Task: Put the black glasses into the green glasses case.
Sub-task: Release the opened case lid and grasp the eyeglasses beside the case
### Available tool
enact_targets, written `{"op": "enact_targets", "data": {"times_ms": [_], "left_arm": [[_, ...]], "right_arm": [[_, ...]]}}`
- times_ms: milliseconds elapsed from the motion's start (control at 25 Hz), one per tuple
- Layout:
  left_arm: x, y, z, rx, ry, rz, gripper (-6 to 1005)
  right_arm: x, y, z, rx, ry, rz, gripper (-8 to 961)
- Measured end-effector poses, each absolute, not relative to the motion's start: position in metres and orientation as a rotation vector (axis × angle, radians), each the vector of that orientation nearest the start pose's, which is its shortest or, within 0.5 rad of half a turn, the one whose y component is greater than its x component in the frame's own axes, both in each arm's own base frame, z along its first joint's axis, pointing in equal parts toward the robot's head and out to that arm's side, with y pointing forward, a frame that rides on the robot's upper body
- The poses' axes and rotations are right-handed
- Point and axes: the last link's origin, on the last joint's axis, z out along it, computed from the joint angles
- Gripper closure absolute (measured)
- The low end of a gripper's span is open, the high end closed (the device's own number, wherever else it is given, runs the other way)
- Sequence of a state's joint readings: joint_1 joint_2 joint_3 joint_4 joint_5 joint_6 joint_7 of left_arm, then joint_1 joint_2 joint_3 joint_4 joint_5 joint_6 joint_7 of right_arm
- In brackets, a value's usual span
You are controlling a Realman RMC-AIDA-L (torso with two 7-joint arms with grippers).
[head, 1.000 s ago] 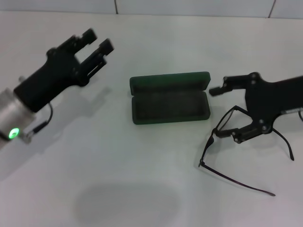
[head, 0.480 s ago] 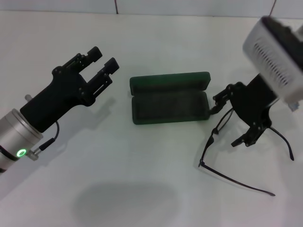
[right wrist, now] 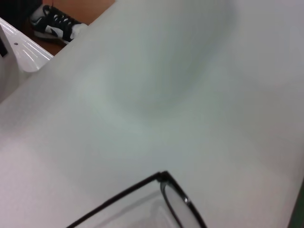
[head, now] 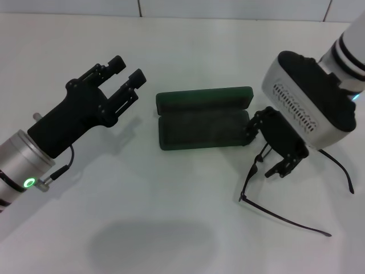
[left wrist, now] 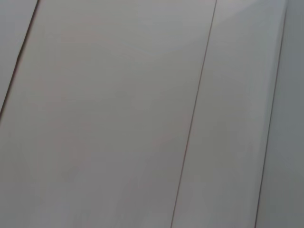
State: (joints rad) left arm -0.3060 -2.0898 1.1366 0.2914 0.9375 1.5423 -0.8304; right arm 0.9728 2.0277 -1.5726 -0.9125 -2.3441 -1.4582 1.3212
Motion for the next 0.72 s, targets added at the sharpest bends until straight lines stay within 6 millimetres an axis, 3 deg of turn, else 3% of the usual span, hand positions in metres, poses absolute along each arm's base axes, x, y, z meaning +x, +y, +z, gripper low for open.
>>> {"op": "enact_targets", "data": {"times_ms": [280, 440, 720], "left_arm": [[-0.283, 0.283, -0.02, -2.101, -0.564, -1.234, 436], [-0.285, 0.281, -0.02, -2.094, -0.549, -1.219, 436], [-0.287, 0.279, -0.02, -2.085, -0.564, -1.217, 436]], "right_arm": [[0.122, 0.378, -0.081, -2.959, -1.122, -0.734, 244], [0.123, 0.375, -0.084, -2.965, -1.123, -0.732, 364], [0.124, 0.371, -0.087, -2.978, -1.143, -0.74, 467]]}}
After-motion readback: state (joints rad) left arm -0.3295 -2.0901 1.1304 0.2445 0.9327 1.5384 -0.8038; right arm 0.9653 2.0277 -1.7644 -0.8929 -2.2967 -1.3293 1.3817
